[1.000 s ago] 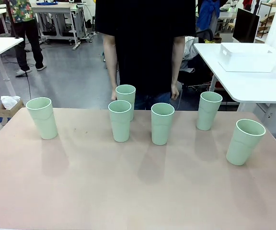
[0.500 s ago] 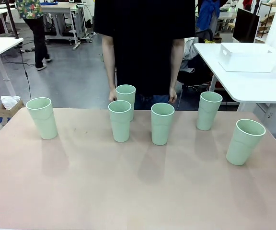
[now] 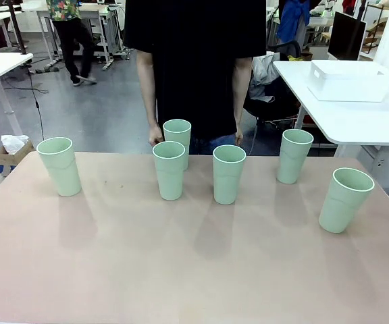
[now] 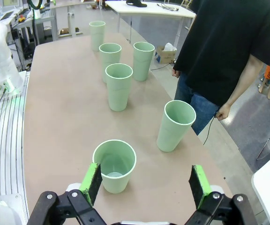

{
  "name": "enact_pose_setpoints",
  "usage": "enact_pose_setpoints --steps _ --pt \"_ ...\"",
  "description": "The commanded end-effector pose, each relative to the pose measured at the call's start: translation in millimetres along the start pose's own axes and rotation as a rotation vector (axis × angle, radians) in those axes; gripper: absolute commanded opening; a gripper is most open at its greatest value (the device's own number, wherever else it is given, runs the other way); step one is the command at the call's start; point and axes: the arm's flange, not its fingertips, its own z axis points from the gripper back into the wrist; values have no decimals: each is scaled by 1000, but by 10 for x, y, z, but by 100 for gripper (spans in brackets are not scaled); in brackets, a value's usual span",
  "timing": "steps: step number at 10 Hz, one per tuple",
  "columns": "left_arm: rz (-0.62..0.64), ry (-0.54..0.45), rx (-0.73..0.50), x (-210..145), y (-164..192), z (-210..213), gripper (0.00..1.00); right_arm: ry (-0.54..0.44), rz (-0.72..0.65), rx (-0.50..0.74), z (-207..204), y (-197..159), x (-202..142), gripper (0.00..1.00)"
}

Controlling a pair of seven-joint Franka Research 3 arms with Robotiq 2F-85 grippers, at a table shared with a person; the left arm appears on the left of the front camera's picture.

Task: Stack the cups and store them in the basket.
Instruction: Pick up two Reusable plastic cups , one in each hand.

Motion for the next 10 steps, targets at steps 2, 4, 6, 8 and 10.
enact_pose_setpoints --steps 2,4,6,8,10 --pt "-7 -12 -4 5 -7 7 100 -4 7 1 1 0 8 100" --pt "-7 -12 -4 5 -7 7 100 -4 7 1 1 0 8 100" --pt "-7 -12 -4 5 -7 7 100 -4 7 1 1 0 8 100" --pt "-7 -12 -4 5 -7 7 100 -4 7 1 1 0 8 100" --pt "-7 -12 -4 5 -7 7 100 -4 7 1 1 0 8 100"
